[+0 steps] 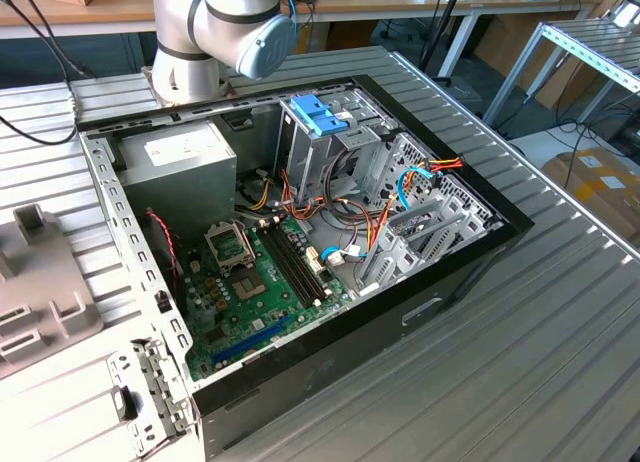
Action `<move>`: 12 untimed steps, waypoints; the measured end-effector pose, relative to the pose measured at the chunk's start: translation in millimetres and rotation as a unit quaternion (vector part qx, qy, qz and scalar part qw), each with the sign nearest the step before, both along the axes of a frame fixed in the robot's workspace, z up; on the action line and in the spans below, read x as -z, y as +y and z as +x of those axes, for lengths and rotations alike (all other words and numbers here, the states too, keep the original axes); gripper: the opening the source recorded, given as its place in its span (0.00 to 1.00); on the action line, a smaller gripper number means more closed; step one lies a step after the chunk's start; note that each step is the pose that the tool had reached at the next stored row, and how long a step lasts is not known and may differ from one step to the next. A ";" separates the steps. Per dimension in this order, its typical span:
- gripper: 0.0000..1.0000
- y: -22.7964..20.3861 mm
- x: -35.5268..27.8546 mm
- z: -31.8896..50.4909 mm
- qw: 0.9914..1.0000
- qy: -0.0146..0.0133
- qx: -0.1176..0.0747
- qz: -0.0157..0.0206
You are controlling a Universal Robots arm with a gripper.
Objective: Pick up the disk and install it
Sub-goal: 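Pick up the disk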
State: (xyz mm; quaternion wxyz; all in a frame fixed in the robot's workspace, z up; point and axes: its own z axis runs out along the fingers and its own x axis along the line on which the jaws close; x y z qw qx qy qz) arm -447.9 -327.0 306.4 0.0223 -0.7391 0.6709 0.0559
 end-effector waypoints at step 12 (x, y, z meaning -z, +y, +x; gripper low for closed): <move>0.37 -0.3 -10.1 0.2 1.000 0.000 0.000 0.010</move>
